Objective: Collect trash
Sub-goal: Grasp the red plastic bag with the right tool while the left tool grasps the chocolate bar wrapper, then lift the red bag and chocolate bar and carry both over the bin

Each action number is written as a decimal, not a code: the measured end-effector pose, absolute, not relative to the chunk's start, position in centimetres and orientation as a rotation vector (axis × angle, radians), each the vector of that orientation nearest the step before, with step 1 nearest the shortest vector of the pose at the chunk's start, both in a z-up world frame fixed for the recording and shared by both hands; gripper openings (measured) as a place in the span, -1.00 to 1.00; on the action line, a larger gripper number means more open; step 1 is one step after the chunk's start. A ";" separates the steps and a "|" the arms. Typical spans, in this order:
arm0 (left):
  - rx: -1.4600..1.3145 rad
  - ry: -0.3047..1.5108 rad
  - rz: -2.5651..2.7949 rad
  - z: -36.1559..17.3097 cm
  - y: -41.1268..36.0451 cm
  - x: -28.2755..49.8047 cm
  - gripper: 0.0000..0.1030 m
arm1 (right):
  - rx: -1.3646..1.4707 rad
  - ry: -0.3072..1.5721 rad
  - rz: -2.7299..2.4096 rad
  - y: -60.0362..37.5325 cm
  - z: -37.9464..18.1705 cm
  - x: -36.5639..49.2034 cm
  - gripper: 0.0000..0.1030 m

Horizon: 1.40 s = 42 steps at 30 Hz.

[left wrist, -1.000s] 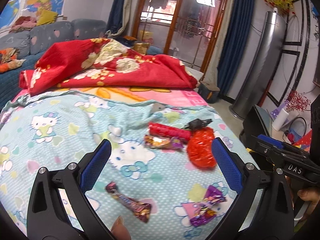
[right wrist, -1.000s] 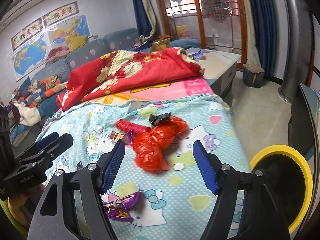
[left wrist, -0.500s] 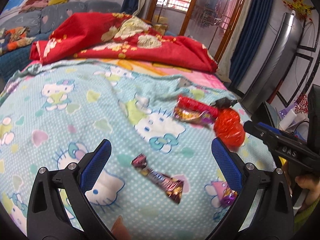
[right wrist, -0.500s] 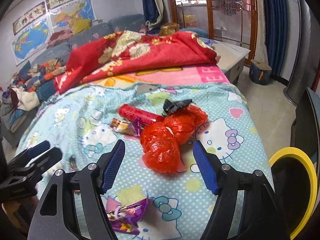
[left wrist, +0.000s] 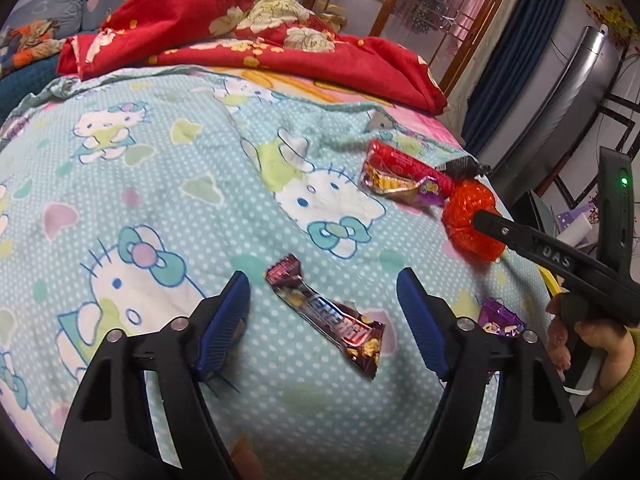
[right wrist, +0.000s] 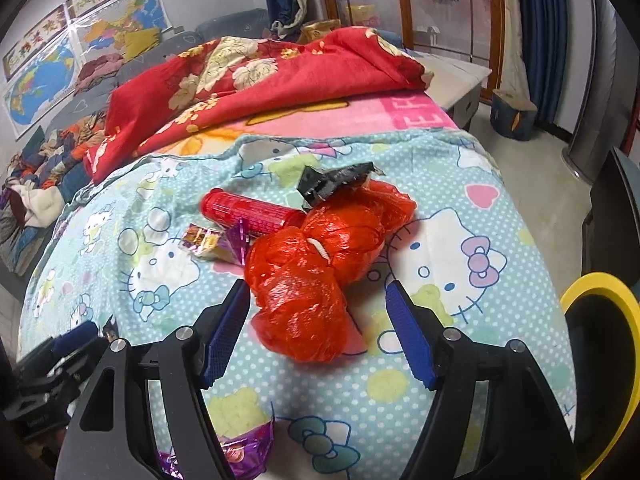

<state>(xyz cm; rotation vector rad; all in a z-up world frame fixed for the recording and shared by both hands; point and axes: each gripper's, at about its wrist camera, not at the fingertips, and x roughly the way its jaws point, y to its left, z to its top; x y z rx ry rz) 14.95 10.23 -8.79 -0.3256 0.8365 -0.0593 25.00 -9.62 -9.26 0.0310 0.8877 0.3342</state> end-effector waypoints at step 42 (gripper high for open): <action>-0.276 0.835 -0.137 -7.5 7.1 13.7 -0.82 | 0.130 0.867 0.420 -13.0 -6.8 18.7 -0.57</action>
